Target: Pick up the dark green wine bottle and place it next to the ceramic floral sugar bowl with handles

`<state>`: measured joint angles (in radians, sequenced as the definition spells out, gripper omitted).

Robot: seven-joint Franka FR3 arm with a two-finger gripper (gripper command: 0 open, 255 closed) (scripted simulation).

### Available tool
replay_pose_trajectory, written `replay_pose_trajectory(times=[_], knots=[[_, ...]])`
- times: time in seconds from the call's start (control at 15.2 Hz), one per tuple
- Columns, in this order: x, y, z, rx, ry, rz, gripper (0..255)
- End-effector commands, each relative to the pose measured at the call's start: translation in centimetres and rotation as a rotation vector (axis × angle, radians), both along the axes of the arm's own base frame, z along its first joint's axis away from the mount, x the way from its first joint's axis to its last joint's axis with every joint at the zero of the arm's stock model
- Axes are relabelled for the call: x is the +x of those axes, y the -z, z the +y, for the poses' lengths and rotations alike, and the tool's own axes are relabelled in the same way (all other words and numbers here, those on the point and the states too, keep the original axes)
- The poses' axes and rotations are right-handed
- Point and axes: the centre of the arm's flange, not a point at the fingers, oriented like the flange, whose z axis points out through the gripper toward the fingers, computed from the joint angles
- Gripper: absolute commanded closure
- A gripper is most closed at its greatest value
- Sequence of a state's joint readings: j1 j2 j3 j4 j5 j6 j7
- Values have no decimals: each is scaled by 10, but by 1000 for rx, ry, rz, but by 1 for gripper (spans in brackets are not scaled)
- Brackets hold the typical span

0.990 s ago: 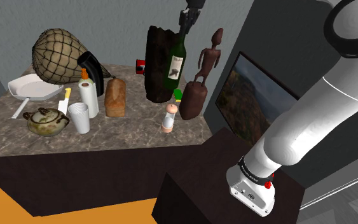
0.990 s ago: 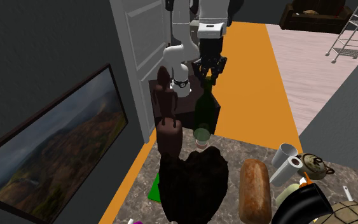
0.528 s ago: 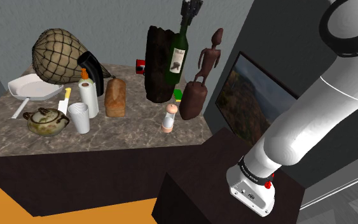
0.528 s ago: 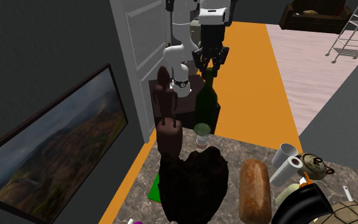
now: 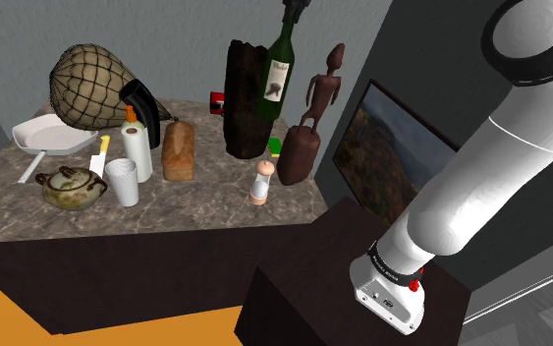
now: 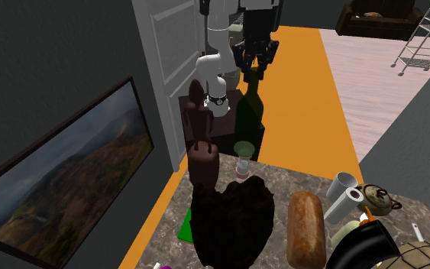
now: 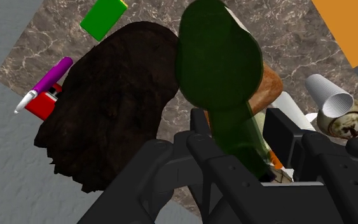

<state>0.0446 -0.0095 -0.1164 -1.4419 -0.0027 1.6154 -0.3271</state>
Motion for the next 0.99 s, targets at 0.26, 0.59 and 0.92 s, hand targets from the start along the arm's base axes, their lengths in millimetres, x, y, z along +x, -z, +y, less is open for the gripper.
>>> replay_pose_trajectory(times=[0.26,0.59,0.92], knots=[[0,-32,-1,0,0,0,255],[0,-58,-1,0,0,0,255],[2,-63,24,0,0,0,255]])
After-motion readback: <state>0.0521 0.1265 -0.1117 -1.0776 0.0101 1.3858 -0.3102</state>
